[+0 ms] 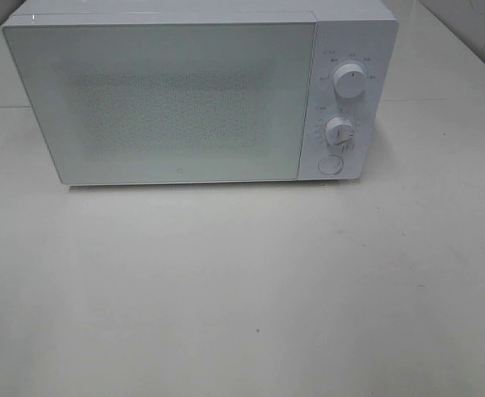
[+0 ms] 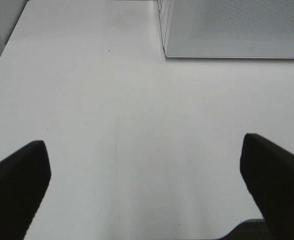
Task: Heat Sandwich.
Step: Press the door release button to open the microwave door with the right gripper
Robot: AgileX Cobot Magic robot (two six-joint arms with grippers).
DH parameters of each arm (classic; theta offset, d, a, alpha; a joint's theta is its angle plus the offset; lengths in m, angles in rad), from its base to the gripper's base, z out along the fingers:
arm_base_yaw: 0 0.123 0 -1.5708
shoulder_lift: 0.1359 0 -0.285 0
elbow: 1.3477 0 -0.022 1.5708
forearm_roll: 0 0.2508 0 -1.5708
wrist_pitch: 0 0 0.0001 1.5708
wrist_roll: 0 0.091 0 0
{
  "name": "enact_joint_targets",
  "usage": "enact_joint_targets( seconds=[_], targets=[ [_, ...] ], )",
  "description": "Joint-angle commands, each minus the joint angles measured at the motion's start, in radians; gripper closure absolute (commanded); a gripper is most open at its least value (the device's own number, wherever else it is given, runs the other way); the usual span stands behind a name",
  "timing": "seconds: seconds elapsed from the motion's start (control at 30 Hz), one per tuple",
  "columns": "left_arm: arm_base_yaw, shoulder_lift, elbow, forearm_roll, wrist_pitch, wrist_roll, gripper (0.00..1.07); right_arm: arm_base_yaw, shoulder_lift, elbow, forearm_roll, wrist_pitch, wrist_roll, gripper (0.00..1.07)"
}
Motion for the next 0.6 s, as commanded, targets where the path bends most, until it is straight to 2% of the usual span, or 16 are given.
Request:
enact_joint_targets(
  seconds=[0.03, 0.6],
  targets=[
    [0.002, -0.015, 0.001, -0.008, -0.012, 0.0, 0.09, -0.005, 0.059, 0.007, -0.003, -0.094, 0.005, 0.32],
    [0.002, -0.015, 0.001, -0.008, -0.012, 0.0, 0.09, -0.005, 0.405, 0.009, -0.002, -0.467, 0.006, 0.32]
  ],
)
